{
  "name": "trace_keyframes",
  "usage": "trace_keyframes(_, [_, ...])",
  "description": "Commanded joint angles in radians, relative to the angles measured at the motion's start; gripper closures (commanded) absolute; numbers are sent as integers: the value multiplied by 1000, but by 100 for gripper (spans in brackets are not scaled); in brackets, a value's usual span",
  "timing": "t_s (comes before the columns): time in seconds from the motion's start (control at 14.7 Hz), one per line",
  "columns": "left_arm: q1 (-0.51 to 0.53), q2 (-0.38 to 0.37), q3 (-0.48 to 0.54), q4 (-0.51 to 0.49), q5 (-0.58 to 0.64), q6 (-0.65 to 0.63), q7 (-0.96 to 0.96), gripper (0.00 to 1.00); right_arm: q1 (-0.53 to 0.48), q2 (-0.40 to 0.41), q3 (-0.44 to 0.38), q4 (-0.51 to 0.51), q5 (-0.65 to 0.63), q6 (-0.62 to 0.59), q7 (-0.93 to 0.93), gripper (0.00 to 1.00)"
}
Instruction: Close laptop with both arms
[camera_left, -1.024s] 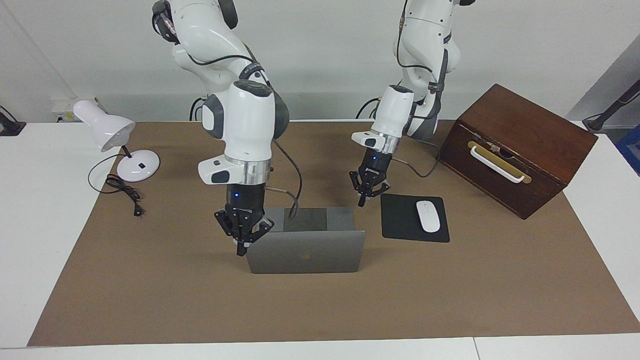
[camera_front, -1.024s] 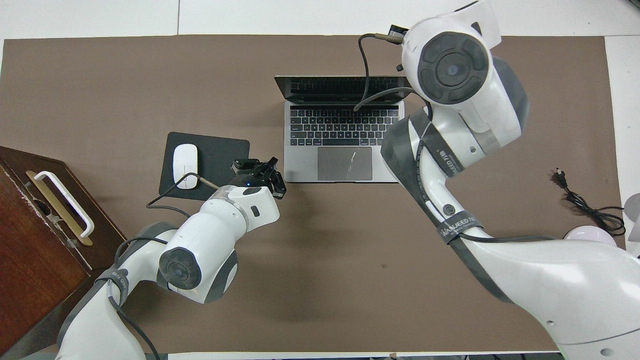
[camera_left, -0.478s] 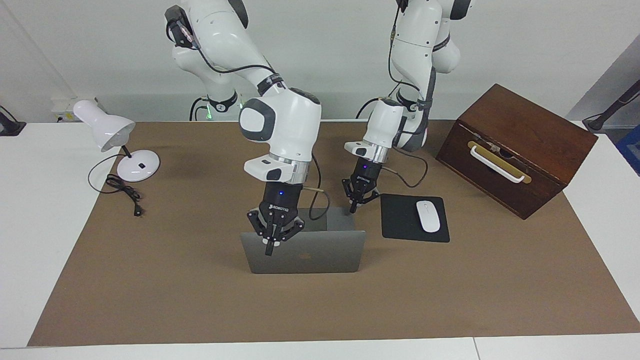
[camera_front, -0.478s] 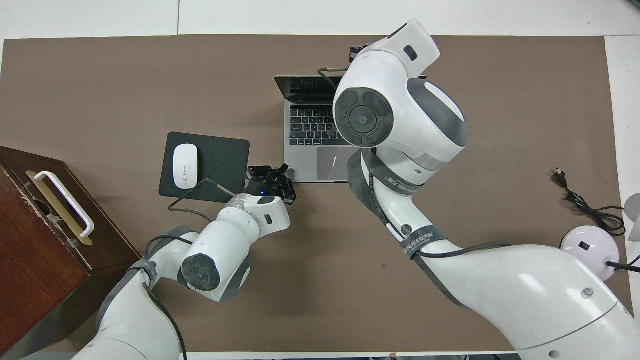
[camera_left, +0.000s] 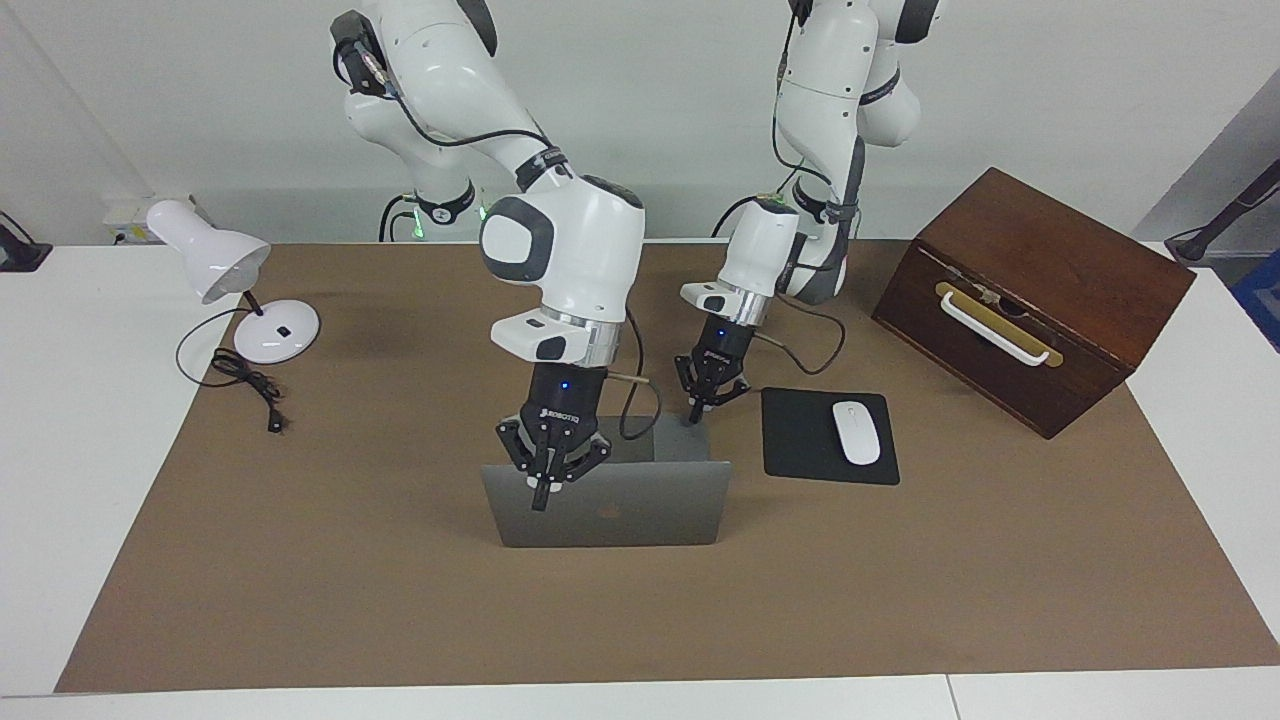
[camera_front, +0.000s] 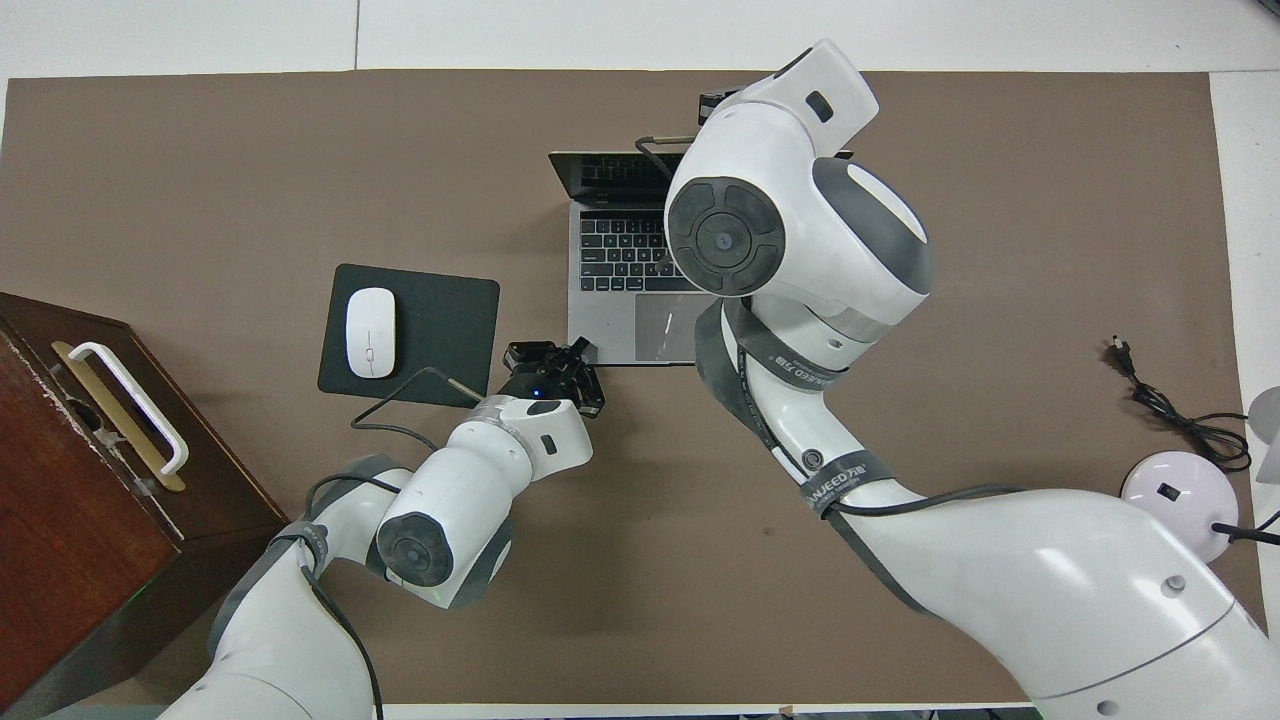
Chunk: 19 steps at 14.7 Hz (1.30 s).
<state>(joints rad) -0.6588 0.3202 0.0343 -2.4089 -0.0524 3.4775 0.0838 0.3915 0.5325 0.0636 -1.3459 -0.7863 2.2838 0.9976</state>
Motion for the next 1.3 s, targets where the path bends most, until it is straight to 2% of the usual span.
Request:
trace_keyframes(0.0, [-21, 14, 9, 4, -10, 20, -16, 100, 0, 20, 5, 22, -14, -10, 53, 100])
trace_keyframes(0.14, [-25, 14, 9, 4, -10, 18, -16, 100, 1, 21, 7, 21, 24, -14, 67, 100])
trace_keyframes(0.41, [-24, 16, 10, 2, -6, 17, -15, 100, 1, 14, 12, 22, 48, -101, 23, 100])
trace_keyframes(0.55, [-22, 23, 10, 2, 0, 17, -13, 100, 0, 11, 53, 24, 123, -173, -2, 100])
trace_keyframes(0.89, [-15, 34, 13, 2, 52, 18, -7, 100, -14, 3, 56, 71, 339, -283, -149, 100])
trace_keyframes(1.23, [2, 43, 13, 2, 95, 20, -6, 100, -49, 3, 51, 71, 522, -320, -261, 100])
